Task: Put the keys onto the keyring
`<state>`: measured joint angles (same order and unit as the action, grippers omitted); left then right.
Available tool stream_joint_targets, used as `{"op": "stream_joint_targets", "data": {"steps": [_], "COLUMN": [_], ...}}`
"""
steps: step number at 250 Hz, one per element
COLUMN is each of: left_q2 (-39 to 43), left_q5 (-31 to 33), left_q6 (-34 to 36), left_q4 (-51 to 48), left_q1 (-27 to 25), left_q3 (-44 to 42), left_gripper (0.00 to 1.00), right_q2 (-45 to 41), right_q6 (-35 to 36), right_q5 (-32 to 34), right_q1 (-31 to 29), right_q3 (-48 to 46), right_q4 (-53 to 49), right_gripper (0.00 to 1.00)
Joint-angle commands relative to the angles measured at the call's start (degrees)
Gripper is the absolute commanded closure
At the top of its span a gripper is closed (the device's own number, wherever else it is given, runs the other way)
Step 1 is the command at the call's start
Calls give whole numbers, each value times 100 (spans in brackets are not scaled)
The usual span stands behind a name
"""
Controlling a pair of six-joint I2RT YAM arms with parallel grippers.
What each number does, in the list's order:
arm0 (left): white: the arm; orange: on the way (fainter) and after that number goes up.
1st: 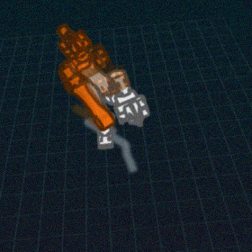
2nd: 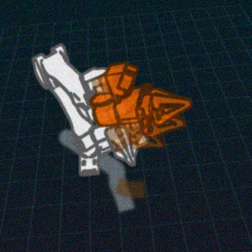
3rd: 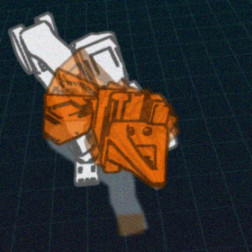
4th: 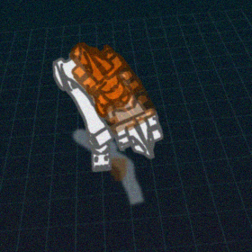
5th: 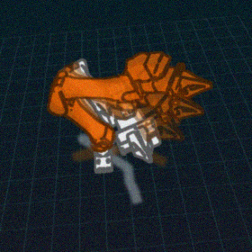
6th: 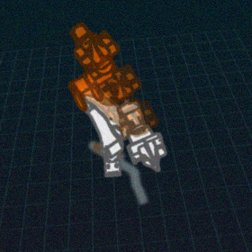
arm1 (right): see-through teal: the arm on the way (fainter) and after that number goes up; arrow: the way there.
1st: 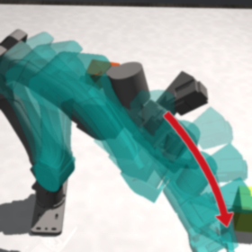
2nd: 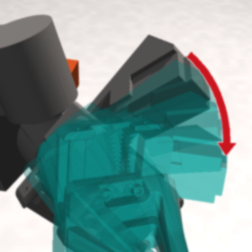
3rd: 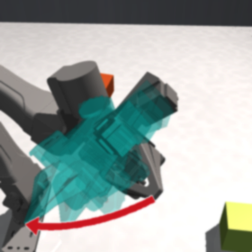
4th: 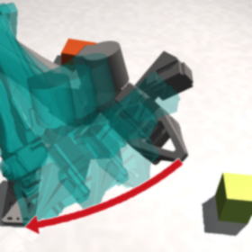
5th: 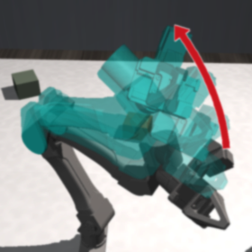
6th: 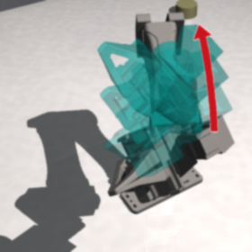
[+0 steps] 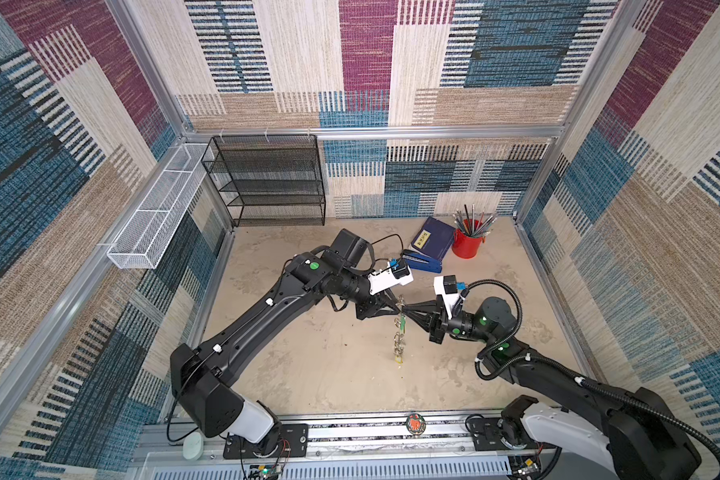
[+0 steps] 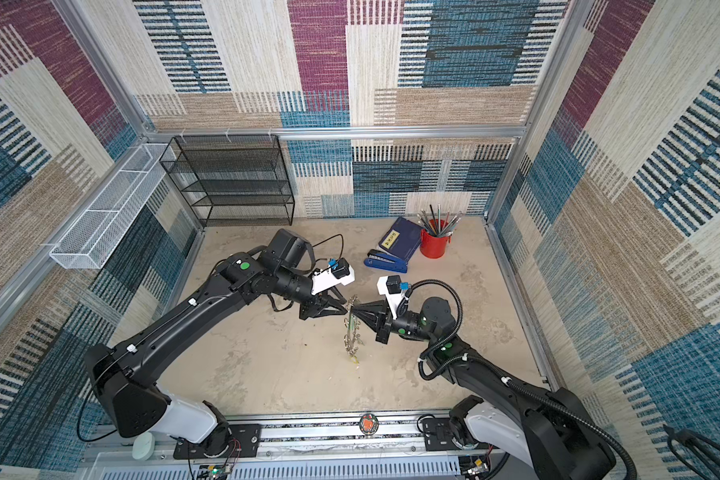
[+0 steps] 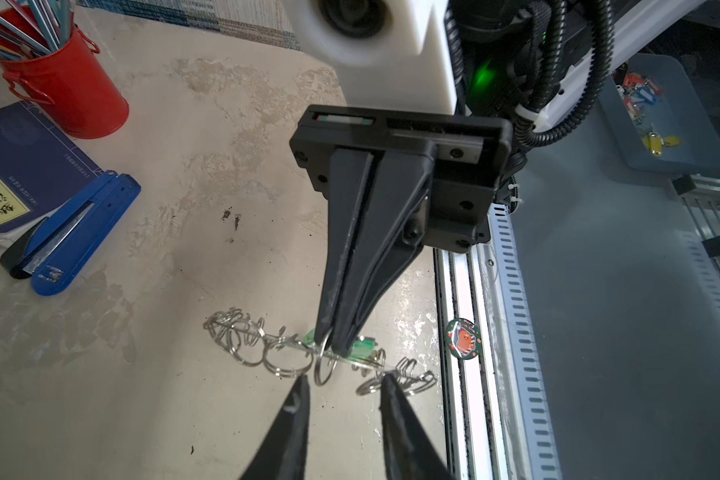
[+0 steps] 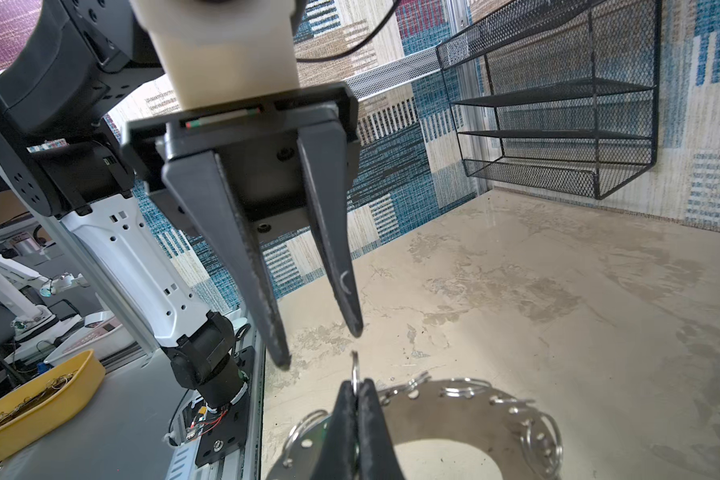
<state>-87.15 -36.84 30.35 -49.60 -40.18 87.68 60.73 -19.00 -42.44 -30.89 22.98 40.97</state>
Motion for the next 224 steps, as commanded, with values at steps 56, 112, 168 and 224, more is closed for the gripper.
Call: {"op": "stream_joint_targets", "data": {"steps": [56, 112, 168, 224], "left_q2": [-153, -284, -252, 143], "left_q5": [126, 164, 160, 220], "left_q6": [270, 287, 238, -170], "left_q4": [-141, -217, -145, 486], "left_q1": [-59, -104, -112, -112], "left_q3": [175, 242, 148, -346], "left_gripper": [78, 87, 100, 100], "right_q2": [-25, -42, -17, -77], "right_q6": [50, 72, 76, -36], "right_q5": [4, 27, 32, 288], "right_q1": [-31, -39, -48, -48], "right_q3": [58, 64, 66, 84], "right_q4": [139, 113, 113, -7], "right_gripper": [100, 100, 100, 77]}}
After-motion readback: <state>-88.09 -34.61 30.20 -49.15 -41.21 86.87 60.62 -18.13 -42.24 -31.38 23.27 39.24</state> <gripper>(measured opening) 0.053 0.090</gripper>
